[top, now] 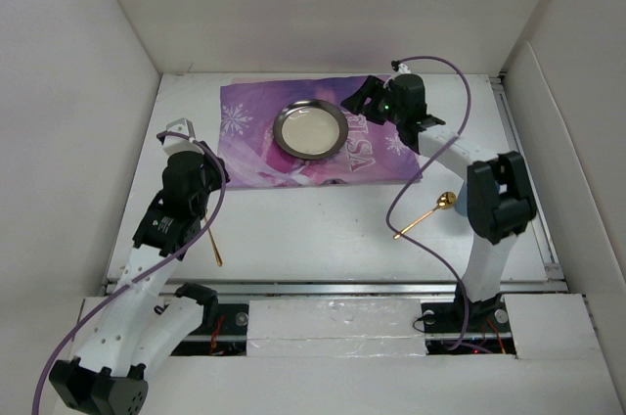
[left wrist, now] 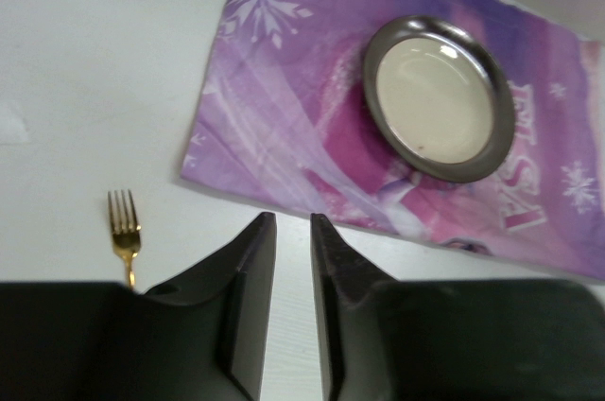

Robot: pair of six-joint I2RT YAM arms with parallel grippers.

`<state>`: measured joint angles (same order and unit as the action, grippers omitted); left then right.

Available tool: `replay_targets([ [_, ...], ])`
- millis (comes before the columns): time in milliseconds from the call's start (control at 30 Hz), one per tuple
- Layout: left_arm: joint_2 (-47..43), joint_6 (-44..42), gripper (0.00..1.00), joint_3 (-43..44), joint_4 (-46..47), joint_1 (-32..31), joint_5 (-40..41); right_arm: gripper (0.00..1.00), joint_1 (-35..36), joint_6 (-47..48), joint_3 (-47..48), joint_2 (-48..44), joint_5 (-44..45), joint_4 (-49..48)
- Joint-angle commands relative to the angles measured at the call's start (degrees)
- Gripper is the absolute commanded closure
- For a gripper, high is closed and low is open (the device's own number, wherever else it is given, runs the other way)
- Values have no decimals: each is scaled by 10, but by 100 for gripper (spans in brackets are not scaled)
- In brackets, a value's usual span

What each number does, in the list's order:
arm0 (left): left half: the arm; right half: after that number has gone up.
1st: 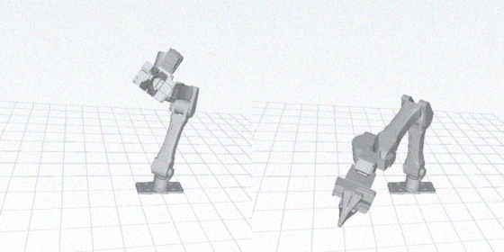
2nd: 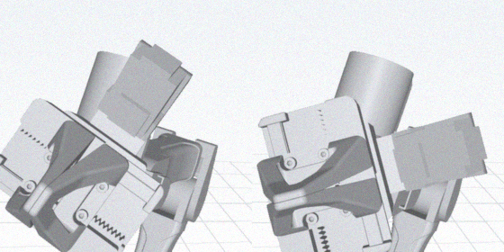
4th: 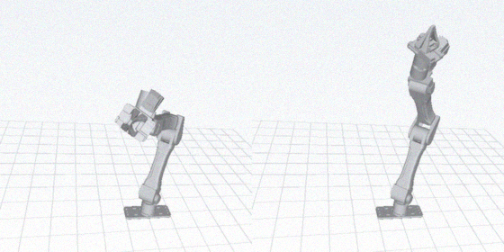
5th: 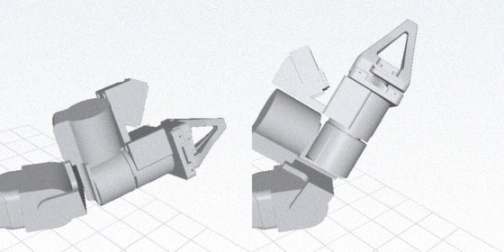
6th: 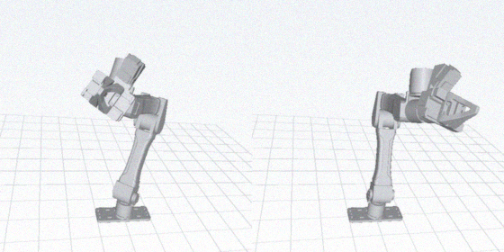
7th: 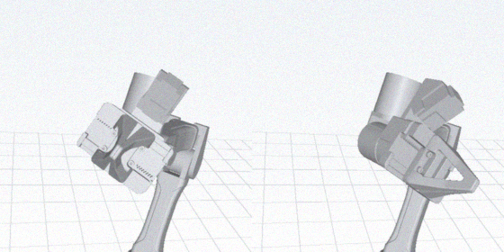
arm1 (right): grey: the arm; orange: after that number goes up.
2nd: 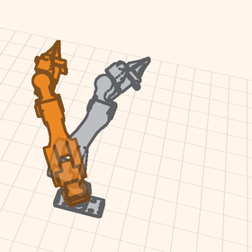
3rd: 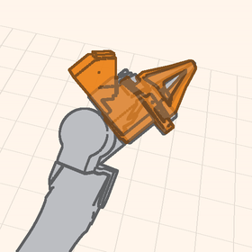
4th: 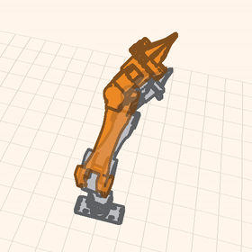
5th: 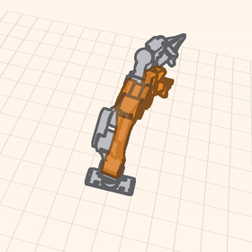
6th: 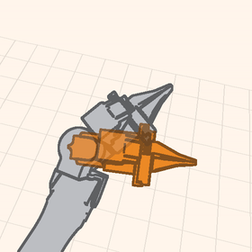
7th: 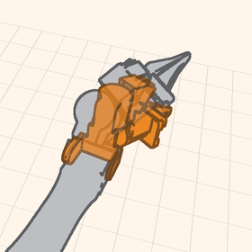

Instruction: Set the dinner table for one person

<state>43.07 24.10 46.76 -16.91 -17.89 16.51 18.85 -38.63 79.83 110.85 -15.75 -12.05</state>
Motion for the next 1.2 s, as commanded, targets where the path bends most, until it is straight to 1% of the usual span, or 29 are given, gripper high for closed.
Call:
replay_targets([
  [0, 23, 24, 83, 25, -19, 1, 36, 29, 7, 62, -56, -84, 52, 0],
  [33, 45, 26, 93, 28, -23, 1, 32, 29, 12, 71, -74, -103, 66, -3],
  [67, 57, 30, 100, 30, -27, 1, 27, 29, 22, 77, -89, -120, 73, -4],
  [100, 70, 34, 100, 27, -32, 1, 27, 30, 28, 82, -117, -154, 80, 0],
  [133, 95, 39, 100, 25, -33, 8, 26, 34, 34, 93, -132, -172, 91, 4],
  [167, 106, 44, 100, 21, -35, 38, 14, 41, 48, 95, -149, -192, 98, 4],
  [200, 118, 42, 100, 18, -38, 64, -33, 68, 55, 98, -189, -234, 104, -7],
  [233, 136, 37, 100, 15, -37, 95, -65, 81, 64, 102, -210, -257, 110, -15],
  [267, 152, 18, 91, -13, -31, 212, -181, 91, 88, 106, -252, -299, 114, -37],
  [300, 152, 17, 91, -13, -30, 213, -182, 91, 88, 106, -267, -318, 114, -38],
  [333, 169, 24, 82, -33, -27, 220, -184, 91, 95, 116, -281, -337, 127, -35],
  [367, 178, 28, 78, -37, -26, 220, -178, 90, 101, 122, -292, -357, 134, -31],
  [400, 191, 36, 75, -36, -35, 220, -171, 84, 107, 123, -301, -374, 138, -26],
  [467, 229, 50, 75, -13, -77, 220, -82, 79, 107, 134, -314, -427, 136, -10],
  [533, 256, 67, 70, -15, -86, 220, -61, 74, 114, 142, -323, -476, 139, 16],
  [600, 272, 74, 69, -19, -89, 220, -65, 69, 121, 145, -334, -505, 146, 18],
  [700, 319, 81, 70, -26, -91, 220, -88, 67, 126, 147, -348, -535, 179, 17],
  [733, 349, 89, 70, -20, -96, 220, -82, 68, 119, 146, -347, -535, 174, 22],
  [800, 378, 96, 70, -19, -107, 220, -70, 67, 109, 144, -340, -541, 165, 40],
  [900, 423, 95, 70, -17, -104, 220, -55, 67, 96, 145, -348, -556, 163, 34],
  [1000, 439, 95, 71, -11, -111, 215, -53, 67, 86, 144, -354, -557, 162, 26],
  [1033, 434, 95, 71, -16, -108, 215, -53, 67, 86, 143, -354, -557, 141, 24],
  [1100, 430, 93, 71, -19, -103, 209, -53, 67, 86, 143, -354, -553, 137, 22],
  [1167, 437, 89, 73, -24, -97, 204, -59, 67, 86, 143, -353, -549, 135, 21],
])
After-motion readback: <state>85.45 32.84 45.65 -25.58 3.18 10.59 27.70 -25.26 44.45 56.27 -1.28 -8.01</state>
